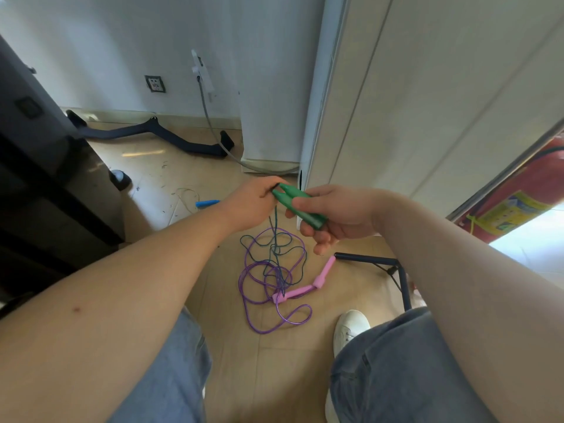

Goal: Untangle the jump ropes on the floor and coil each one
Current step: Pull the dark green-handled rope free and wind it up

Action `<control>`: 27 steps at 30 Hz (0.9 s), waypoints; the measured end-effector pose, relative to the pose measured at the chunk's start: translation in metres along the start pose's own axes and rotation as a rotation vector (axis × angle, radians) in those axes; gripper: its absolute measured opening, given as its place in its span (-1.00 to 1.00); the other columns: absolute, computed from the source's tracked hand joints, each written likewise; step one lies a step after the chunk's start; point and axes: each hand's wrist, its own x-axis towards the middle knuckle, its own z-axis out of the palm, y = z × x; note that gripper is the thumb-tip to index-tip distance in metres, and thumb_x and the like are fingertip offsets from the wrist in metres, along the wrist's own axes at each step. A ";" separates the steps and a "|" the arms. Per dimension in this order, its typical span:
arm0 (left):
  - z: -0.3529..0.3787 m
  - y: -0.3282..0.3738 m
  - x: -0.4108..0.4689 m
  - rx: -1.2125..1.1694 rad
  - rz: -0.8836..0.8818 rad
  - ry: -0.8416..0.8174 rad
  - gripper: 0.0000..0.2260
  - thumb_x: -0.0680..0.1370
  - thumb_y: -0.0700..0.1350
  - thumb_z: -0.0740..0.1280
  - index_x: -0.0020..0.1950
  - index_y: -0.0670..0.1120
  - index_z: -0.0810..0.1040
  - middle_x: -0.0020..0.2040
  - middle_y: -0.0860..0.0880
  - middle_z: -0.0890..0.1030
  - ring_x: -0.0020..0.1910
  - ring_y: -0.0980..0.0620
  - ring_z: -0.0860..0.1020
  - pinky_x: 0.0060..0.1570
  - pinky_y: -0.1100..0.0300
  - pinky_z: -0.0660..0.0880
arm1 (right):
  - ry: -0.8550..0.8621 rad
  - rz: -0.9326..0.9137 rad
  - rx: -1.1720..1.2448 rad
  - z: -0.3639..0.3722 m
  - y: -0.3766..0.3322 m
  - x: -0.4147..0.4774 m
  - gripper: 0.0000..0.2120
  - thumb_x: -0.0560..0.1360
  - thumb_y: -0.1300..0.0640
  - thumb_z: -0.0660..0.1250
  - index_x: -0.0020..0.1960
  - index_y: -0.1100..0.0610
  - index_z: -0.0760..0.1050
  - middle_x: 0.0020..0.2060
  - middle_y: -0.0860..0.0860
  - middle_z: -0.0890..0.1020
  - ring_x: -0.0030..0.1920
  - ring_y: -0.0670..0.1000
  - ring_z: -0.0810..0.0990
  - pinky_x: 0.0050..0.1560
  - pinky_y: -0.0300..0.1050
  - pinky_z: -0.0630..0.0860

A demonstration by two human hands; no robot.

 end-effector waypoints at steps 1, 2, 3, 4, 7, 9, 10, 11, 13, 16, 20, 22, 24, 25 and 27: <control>0.000 0.002 -0.001 -0.065 -0.008 -0.015 -0.73 0.64 -0.32 0.12 0.14 -0.10 0.58 -0.10 -0.09 0.65 -0.17 0.05 0.59 -0.05 -0.05 0.55 | -0.025 -0.004 0.027 0.002 -0.001 -0.001 -0.75 0.70 0.03 0.16 0.24 0.19 0.42 -0.34 0.07 0.49 -0.47 -0.01 0.38 -0.29 -0.04 0.59; 0.000 0.002 -0.001 -0.142 -0.022 -0.023 -0.75 0.64 -0.35 0.10 0.11 -0.19 0.56 -0.17 -0.03 0.63 -0.23 0.05 0.56 -0.10 -0.01 0.53 | -0.054 -0.004 0.045 0.003 -0.003 -0.002 -0.76 0.70 0.04 0.15 0.22 0.18 0.43 -0.34 0.06 0.47 -0.46 -0.02 0.35 -0.29 -0.05 0.58; 0.000 0.003 -0.003 -0.188 -0.034 -0.020 -0.78 0.64 -0.37 0.09 0.10 -0.27 0.53 -0.20 0.05 0.61 -0.26 0.04 0.52 -0.16 0.01 0.50 | -0.087 -0.001 0.058 0.004 -0.004 -0.003 -0.78 0.70 0.04 0.14 0.20 0.16 0.43 -0.35 0.04 0.44 -0.46 -0.03 0.32 -0.29 -0.06 0.57; 0.001 0.004 -0.003 -0.214 -0.038 -0.013 -0.81 0.64 -0.37 0.09 0.08 -0.31 0.49 -0.24 0.13 0.60 -0.28 0.04 0.48 -0.21 0.03 0.47 | -0.123 0.002 0.068 0.005 -0.005 -0.004 -0.81 0.71 0.05 0.14 0.16 0.15 0.43 -0.36 0.03 0.42 -0.45 -0.04 0.29 -0.30 -0.08 0.55; 0.003 0.009 -0.005 -0.211 -0.034 0.003 -0.82 0.65 -0.34 0.09 0.04 -0.20 0.48 -0.36 0.22 0.55 -0.41 0.18 0.42 -0.37 0.10 0.41 | -0.199 -0.024 0.094 0.005 -0.007 -0.007 -0.86 0.70 0.10 0.13 0.11 0.13 0.43 -0.38 0.00 0.37 -0.46 -0.06 0.24 -0.31 -0.12 0.48; 0.004 0.019 -0.007 -0.294 -0.059 0.026 -0.82 0.67 -0.32 0.09 0.03 -0.20 0.46 -0.41 0.12 0.48 -0.51 0.23 0.37 -0.44 0.19 0.36 | -0.200 -0.081 0.137 0.004 -0.009 -0.007 -0.87 0.69 0.12 0.14 0.12 0.14 0.42 -0.38 0.00 0.36 -0.47 -0.07 0.24 -0.33 -0.13 0.47; 0.005 0.024 -0.006 -0.305 -0.077 0.042 -0.83 0.68 -0.31 0.09 -0.01 -0.20 0.45 -0.38 0.06 0.45 -0.49 0.22 0.37 -0.41 0.18 0.37 | -0.178 -0.114 0.165 0.004 -0.010 -0.006 -0.88 0.69 0.12 0.14 0.12 0.14 0.42 -0.38 0.00 0.36 -0.47 -0.07 0.23 -0.35 -0.13 0.47; 0.008 0.027 -0.005 -0.242 -0.092 0.056 -0.82 0.68 -0.29 0.09 -0.02 -0.18 0.46 -0.31 0.03 0.45 -0.42 0.19 0.39 -0.33 0.11 0.41 | -0.142 -0.146 0.182 0.005 -0.010 -0.004 -0.89 0.69 0.13 0.15 0.10 0.14 0.42 -0.39 0.00 0.36 -0.48 -0.06 0.22 -0.36 -0.13 0.47; 0.014 0.029 -0.001 0.048 -0.150 0.057 -0.80 0.68 -0.23 0.10 0.10 -0.23 0.51 -0.11 -0.07 0.51 -0.17 0.00 0.48 -0.10 0.07 0.40 | -0.026 -0.185 0.134 0.008 -0.011 0.002 -0.90 0.69 0.12 0.16 0.06 0.12 0.41 -0.39 0.00 0.38 -0.48 -0.05 0.21 -0.38 -0.11 0.47; 0.022 0.021 0.000 0.363 -0.254 -0.053 -0.71 0.69 -0.17 0.09 0.29 -0.29 0.46 0.10 -0.20 0.59 0.08 -0.17 0.57 -0.01 0.11 0.42 | 0.268 -0.166 -0.158 0.012 -0.009 0.015 -0.86 0.67 0.10 0.20 0.08 0.18 0.43 -0.36 0.03 0.42 -0.47 -0.02 0.33 -0.34 -0.06 0.53; 0.033 0.023 -0.004 0.641 -0.249 -0.324 -0.70 0.69 -0.10 0.06 0.19 -0.22 0.51 -0.04 -0.15 0.58 -0.12 -0.07 0.53 -0.13 0.07 0.47 | 0.625 -0.168 -0.767 0.012 -0.006 0.031 -0.75 0.68 0.03 0.16 0.10 0.22 0.43 -0.23 0.07 0.53 -0.25 0.13 0.59 -0.25 -0.04 0.51; 0.036 0.028 -0.007 0.670 -0.224 -0.398 -0.67 0.69 -0.05 0.03 0.19 -0.18 0.52 -0.04 -0.15 0.54 -0.05 -0.10 0.52 -0.07 0.08 0.43 | 0.656 -0.134 -1.076 0.013 0.001 0.040 -0.80 0.67 0.08 0.18 0.14 0.21 0.41 -0.09 0.12 0.58 -0.10 0.18 0.58 -0.22 -0.07 0.39; 0.032 0.034 -0.010 0.701 -0.183 -0.428 -0.70 0.68 -0.02 0.05 0.13 -0.13 0.51 -0.15 -0.09 0.48 -0.11 -0.07 0.48 -0.14 0.13 0.36 | 0.622 -0.095 -1.304 0.014 0.012 0.044 -0.83 0.63 0.19 0.21 0.20 0.20 0.42 0.05 0.17 0.62 0.01 0.20 0.60 -0.16 -0.07 0.39; 0.026 0.038 -0.011 0.716 -0.157 -0.440 -0.73 0.68 -0.02 0.06 0.05 -0.11 0.51 -0.19 -0.06 0.46 -0.16 -0.04 0.46 -0.20 0.14 0.34 | 0.573 -0.072 -1.380 0.015 0.017 0.044 -0.80 0.61 0.24 0.20 0.22 0.20 0.42 0.08 0.17 0.61 0.05 0.20 0.61 -0.14 -0.07 0.40; 0.015 0.040 -0.012 0.707 -0.093 -0.473 -0.71 0.67 -0.04 0.07 -0.07 -0.12 0.52 -0.20 -0.05 0.51 -0.17 -0.04 0.49 -0.21 0.12 0.40 | 0.436 -0.043 -1.470 0.018 0.024 0.042 -0.76 0.61 0.28 0.17 0.25 0.19 0.45 0.12 0.17 0.59 0.11 0.19 0.59 -0.09 -0.09 0.38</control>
